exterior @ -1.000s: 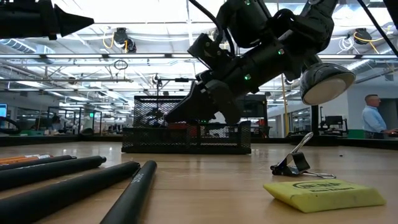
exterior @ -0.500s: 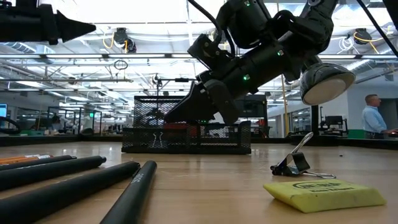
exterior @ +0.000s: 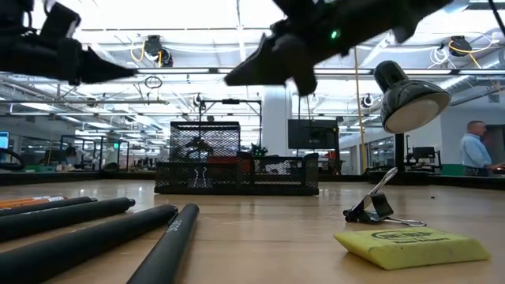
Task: Pick and place office supplies into organizer
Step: Adjust the black desk organizer on the table
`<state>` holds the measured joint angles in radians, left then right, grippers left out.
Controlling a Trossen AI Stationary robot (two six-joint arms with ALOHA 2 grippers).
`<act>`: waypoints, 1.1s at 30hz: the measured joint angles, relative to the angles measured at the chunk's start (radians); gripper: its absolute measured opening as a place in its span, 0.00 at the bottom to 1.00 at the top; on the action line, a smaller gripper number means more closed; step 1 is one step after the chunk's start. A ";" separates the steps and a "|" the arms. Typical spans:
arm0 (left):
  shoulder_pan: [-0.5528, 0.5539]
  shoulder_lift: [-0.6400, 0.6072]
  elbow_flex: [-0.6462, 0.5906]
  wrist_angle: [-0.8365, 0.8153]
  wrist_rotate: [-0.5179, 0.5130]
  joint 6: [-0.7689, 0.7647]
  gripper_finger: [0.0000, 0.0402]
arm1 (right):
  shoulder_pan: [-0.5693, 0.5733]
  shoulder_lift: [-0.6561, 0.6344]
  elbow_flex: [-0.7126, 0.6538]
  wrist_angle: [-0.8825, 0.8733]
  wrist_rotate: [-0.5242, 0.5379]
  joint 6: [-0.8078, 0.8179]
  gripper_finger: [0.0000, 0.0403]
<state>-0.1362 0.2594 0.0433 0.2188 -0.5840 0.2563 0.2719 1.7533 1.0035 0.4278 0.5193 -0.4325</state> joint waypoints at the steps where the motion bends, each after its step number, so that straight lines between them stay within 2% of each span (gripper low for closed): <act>1: 0.011 0.029 0.000 -0.003 0.031 -0.037 0.01 | 0.005 -0.026 -0.003 -0.037 0.014 0.001 0.01; 5: 0.050 0.167 0.000 0.001 0.136 -0.163 0.01 | 0.027 -0.136 -0.065 -0.083 0.026 0.002 0.00; 13: 0.101 0.465 0.000 0.125 0.189 -0.326 0.00 | 0.026 -0.300 -0.237 -0.011 0.014 0.024 0.00; 21: 0.109 0.721 0.000 0.352 0.319 -0.357 0.01 | 0.003 -0.339 -0.282 0.028 0.164 0.020 0.00; 29: 0.109 0.884 0.009 0.548 0.382 -0.361 0.01 | -0.009 -0.338 -0.283 0.032 0.161 0.006 0.00; 33: 0.109 0.941 0.056 0.526 0.403 -0.358 0.01 | -0.013 -0.338 -0.283 0.053 0.161 -0.002 0.00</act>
<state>-0.0273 1.2003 0.0998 0.7444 -0.1814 -0.1016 0.2590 1.4155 0.7208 0.4807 0.6804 -0.4342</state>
